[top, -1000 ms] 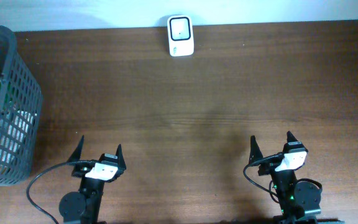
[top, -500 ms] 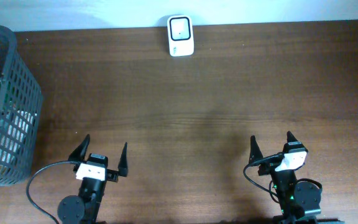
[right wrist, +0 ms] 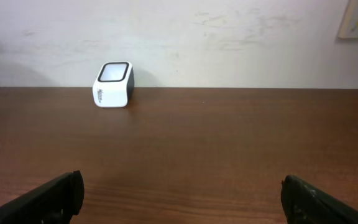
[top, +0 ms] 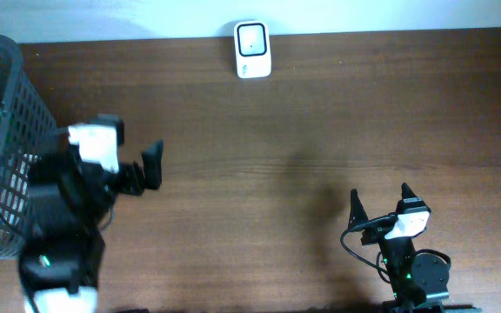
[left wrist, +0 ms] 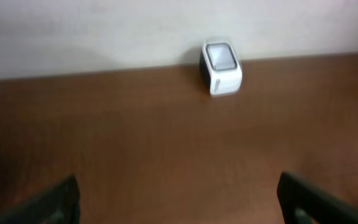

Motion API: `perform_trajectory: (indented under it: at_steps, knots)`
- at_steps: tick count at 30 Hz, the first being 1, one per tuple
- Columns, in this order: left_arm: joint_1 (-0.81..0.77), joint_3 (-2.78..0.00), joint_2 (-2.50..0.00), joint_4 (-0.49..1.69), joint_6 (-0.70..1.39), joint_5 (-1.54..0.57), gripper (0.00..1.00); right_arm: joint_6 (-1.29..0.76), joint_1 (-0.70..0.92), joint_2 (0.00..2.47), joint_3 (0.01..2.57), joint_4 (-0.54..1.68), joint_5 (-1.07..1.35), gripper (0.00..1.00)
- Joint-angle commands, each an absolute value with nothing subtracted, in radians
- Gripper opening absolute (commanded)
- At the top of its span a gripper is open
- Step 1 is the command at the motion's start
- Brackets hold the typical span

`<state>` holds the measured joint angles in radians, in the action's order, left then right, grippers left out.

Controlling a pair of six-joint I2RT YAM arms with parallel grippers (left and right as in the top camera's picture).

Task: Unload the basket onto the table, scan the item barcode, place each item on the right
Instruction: 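Reach the left gripper into the grey basket and grasp the green-lidded jar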

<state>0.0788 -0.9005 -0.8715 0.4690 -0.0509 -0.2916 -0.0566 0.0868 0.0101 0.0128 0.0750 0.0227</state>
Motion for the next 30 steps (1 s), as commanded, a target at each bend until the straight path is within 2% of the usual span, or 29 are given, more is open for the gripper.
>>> perform_trajectory:
  at_steps: [1,5,12,17,20,25,30]
  knots:
    - [0.076,-1.292,-1.132,0.721,-0.045,-0.293,0.99,-0.061,0.089,0.003,0.006,0.075,0.014,0.98]
    - [0.076,-1.597,-1.313,0.934,-0.046,-0.327,0.99,-0.061,0.089,0.003,0.006,0.075,0.014,0.98]
    - [0.111,-1.688,-1.390,0.839,-0.062,-0.348,0.99,-0.061,0.089,0.003,0.006,0.075,0.014,0.98]
    - [0.336,-1.913,-1.442,0.857,0.075,-0.141,1.00,-0.061,0.089,0.003,0.006,0.075,0.014,0.98]
    - [0.480,-1.919,-1.471,0.857,0.124,-0.036,1.00,-0.061,0.089,0.003,0.006,0.075,0.014,0.98]
    - [0.632,-1.919,-1.631,0.914,0.171,-0.018,0.99,-0.061,0.089,0.003,0.006,0.075,0.014,0.98]
    - [0.698,-1.919,-1.838,0.918,0.151,-0.004,0.99,-0.061,0.089,0.003,0.006,0.075,0.014,0.98]
